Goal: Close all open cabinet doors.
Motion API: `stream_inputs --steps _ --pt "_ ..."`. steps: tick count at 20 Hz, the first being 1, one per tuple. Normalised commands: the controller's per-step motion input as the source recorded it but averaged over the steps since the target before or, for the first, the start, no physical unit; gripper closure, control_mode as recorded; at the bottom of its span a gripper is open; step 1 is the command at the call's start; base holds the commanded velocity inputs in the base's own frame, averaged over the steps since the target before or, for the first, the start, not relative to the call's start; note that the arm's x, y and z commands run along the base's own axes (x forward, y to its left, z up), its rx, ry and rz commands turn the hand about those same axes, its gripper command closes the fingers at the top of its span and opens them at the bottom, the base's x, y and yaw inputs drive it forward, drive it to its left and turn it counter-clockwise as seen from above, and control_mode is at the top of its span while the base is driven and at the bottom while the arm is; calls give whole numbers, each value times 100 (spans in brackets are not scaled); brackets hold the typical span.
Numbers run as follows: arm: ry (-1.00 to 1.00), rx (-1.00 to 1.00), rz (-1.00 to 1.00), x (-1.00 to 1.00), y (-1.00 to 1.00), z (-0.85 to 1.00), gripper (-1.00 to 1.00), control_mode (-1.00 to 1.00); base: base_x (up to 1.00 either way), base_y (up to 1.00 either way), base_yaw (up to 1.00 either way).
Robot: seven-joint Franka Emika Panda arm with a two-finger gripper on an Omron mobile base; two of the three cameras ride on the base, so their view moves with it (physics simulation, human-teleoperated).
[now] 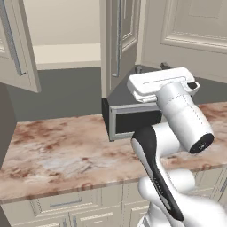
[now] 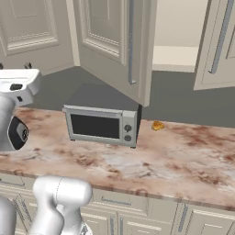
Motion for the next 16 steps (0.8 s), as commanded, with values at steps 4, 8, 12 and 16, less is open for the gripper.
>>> stream_inputs --steps 4,8,12,16 --pt "-14 0 17 30 -9 -8 -100 -100 0 0 0" --pt "-2 1 17 59 -21 -8 -100 -100 0 0 0" --pt "0 0 15 62 -14 -6 -100 -100 0 0 0" --pt "0 0 15 62 -7 -25 -100 -100 0 0 0"
